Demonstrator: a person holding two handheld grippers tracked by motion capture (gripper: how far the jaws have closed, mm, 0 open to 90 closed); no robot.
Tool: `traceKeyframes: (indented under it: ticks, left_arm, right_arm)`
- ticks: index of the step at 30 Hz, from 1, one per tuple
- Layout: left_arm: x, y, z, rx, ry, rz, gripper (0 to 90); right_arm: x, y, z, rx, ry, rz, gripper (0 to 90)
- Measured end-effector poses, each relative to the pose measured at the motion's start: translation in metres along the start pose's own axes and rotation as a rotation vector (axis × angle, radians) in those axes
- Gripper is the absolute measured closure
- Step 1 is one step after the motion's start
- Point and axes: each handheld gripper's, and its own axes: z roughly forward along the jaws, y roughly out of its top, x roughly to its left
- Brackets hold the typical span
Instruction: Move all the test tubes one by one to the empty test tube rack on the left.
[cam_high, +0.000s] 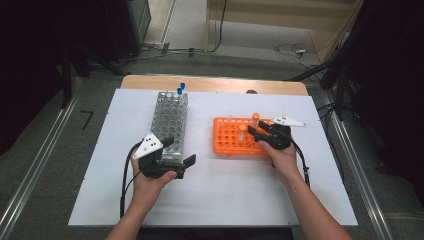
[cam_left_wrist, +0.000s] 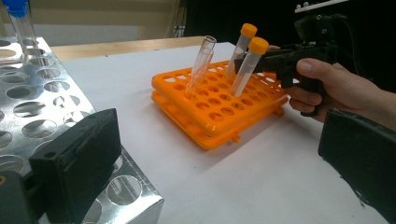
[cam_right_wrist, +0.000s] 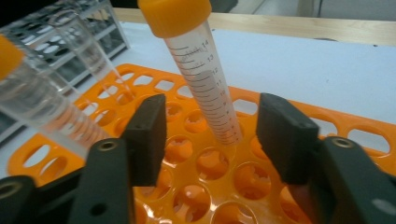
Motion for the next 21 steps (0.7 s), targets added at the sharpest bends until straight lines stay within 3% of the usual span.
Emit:
traceKeyframes:
  ticks: [13, 21]
  left_arm:
    - [0.0002, -0.0006, 0.0006, 0.002, 0.006, -0.008, 0.0]
    - [-0.0002, -0.0006, 0.0009, 0.0, 0.006, -0.007, 0.0]
  right_arm:
    - [0.0096, 0.0028, 0.0096, 0.04, -0.137, -0.041, 72.4]
    - [0.0091, 0.0021, 0.0035, -0.002, -0.123, -0.061, 73.0]
